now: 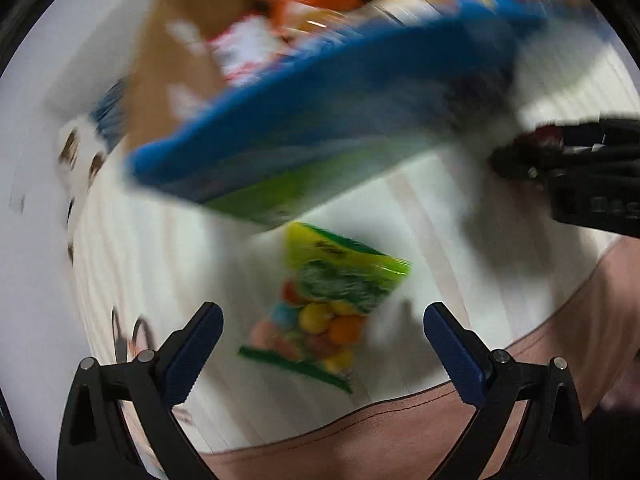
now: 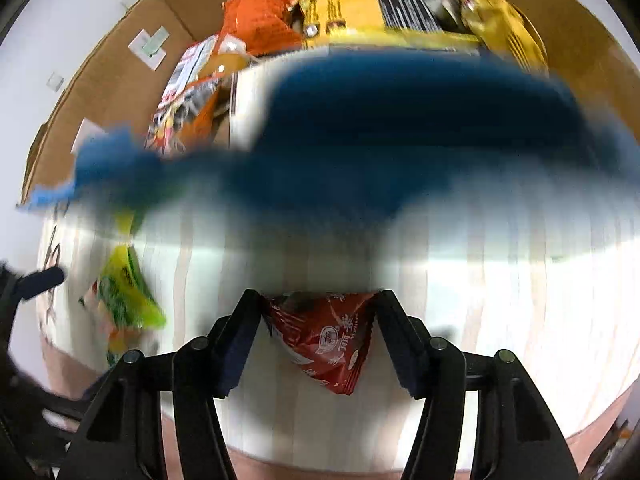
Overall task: Organize snacks
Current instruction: 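Grasp the green watermelon-candy bag with the left tool while the right tool grasps the red triangular packet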
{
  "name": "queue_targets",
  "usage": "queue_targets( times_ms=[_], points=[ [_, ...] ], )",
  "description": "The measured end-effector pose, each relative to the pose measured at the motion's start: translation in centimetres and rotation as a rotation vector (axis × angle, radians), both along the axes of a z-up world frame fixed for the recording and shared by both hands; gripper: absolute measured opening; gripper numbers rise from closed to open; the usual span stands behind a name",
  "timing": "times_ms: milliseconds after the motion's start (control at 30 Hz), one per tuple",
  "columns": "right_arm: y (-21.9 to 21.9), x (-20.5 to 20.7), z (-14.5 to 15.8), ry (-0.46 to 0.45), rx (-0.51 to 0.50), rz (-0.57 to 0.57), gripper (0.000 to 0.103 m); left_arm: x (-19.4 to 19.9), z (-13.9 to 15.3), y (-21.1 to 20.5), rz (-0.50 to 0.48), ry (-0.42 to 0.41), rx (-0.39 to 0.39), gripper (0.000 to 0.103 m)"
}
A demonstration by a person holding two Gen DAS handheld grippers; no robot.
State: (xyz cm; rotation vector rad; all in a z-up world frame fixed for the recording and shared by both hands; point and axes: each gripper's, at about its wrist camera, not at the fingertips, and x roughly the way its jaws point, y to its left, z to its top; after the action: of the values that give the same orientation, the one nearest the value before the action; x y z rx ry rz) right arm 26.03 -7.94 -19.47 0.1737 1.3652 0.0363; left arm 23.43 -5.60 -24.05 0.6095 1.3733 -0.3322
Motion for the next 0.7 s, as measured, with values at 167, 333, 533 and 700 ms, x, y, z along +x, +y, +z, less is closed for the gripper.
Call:
queue_targets(
  times_ms=[167,333,533,700],
  points=[
    [-0.3,-2.6,-0.2,0.051,0.029,0.011,0.062,1.2,-1.3,0.1,0.072,0.054,-0.055,0.062],
    [-0.9,-5.6,-0.9,0.116,0.059,0.005,0.062,0.2,-0.8,2.1,0.309,0.113,-0.161,0.049],
    [-1.6,-10.6,-2.2,0.202,0.11,-0.002,0.062,-5.6,-1.1,3.3,0.506,0.174,-0.243,0.049],
    [-2.2,-13.2,-3.3,0.236,0.123,-0.018,0.063,-9.5,-2.1,2.3,0.542,0.211,-0.258,0.051]
  ],
)
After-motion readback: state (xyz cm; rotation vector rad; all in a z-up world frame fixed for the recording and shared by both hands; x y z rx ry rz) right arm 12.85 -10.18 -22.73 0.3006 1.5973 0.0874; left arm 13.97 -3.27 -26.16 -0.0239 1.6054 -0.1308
